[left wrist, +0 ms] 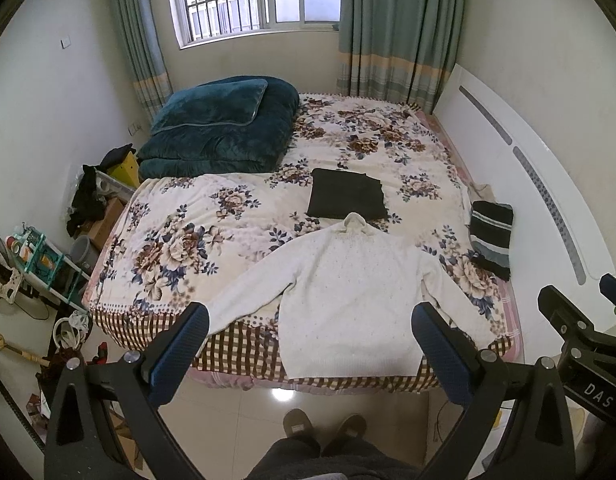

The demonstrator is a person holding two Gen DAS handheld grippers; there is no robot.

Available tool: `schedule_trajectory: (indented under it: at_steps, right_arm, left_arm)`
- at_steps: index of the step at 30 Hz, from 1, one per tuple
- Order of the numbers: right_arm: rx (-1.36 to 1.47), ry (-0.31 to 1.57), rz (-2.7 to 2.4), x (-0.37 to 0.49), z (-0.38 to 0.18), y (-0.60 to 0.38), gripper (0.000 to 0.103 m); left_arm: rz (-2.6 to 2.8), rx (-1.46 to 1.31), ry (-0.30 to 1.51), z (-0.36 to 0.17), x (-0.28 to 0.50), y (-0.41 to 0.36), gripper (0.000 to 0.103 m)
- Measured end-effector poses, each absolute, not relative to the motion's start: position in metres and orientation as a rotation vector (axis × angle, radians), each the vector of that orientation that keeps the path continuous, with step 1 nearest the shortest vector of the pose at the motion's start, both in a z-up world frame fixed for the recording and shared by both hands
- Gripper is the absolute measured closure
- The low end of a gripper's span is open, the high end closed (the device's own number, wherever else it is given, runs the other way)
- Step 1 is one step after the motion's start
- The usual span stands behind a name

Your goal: Fold small clothes

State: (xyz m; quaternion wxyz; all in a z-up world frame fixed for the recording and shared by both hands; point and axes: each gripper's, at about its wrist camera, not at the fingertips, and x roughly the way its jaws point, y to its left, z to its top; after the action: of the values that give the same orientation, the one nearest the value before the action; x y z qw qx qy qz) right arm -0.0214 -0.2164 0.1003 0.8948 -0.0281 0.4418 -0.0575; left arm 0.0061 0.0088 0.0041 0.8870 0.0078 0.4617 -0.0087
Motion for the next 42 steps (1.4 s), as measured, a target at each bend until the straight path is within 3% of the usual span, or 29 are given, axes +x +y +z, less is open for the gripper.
schedule_trajectory:
  at_steps: [42]
  right_arm:
    - [-0.062,0.91,-0.114,-0.014,0.117,-0.207,0.0]
  left_arm:
    - [-0.023,0.011,0.95,0.009,0.013,0.001,0.0]
